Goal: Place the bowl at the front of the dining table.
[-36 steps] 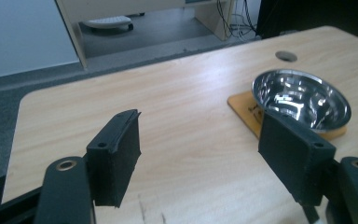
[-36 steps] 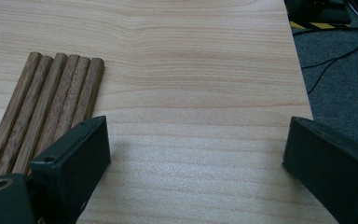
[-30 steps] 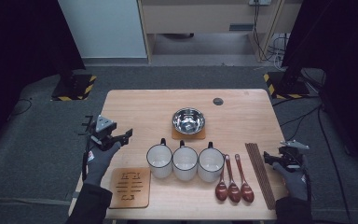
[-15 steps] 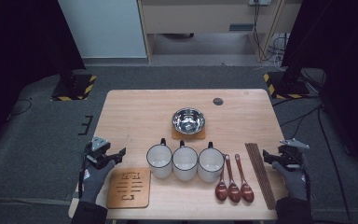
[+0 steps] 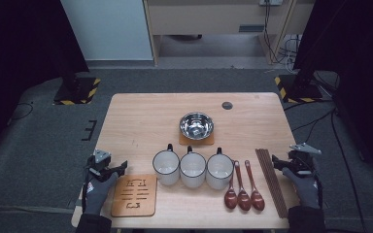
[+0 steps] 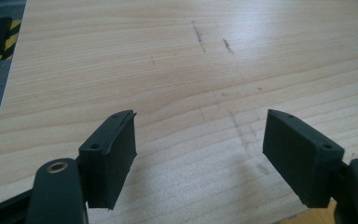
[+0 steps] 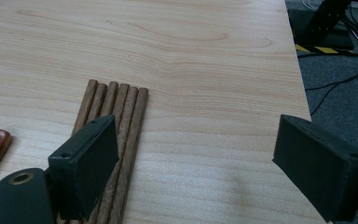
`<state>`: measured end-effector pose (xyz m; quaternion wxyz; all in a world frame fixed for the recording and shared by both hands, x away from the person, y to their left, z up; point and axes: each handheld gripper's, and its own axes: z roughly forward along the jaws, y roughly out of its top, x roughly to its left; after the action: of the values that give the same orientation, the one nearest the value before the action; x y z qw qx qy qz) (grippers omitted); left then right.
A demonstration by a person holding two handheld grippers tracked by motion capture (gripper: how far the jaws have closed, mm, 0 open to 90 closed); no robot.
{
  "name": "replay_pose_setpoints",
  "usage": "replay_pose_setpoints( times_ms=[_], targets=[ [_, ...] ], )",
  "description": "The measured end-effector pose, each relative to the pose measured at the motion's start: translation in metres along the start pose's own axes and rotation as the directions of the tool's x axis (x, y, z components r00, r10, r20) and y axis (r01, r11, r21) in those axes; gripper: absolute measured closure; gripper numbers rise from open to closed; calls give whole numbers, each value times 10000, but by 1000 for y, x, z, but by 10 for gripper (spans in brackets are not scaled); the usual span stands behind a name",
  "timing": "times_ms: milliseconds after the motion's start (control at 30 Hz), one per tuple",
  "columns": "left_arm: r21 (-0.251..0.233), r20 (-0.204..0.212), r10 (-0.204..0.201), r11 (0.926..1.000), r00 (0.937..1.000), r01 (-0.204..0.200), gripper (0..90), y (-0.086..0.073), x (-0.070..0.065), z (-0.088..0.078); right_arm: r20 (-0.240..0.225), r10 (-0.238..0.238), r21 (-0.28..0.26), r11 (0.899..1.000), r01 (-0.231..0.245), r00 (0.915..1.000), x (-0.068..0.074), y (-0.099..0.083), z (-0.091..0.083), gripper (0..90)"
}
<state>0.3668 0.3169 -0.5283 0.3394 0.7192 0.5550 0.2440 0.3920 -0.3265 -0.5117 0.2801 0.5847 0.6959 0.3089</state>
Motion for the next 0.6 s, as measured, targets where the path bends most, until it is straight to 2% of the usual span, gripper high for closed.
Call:
replay_pose_setpoints(
  times_ms=[200,267,367,600],
  targets=[
    [158,-50,179,9997,9998,-178,233,-4,-3,4,128,-291,-216,9993,294,9995,6,4,-7,185],
    [181,-54,243,9995,9997,-242,228,-4,-3,4,151,-464,-444,9979,470,9988,7,6,-10,208],
    [356,-262,426,9985,9987,-417,212,-4,-6,5,38,-459,-610,9971,460,9989,10,8,-15,220],
    [447,-363,211,9988,9991,-195,176,-4,-5,6,-352,-600,-740,9956,572,9976,19,14,-23,236]
  ],
)
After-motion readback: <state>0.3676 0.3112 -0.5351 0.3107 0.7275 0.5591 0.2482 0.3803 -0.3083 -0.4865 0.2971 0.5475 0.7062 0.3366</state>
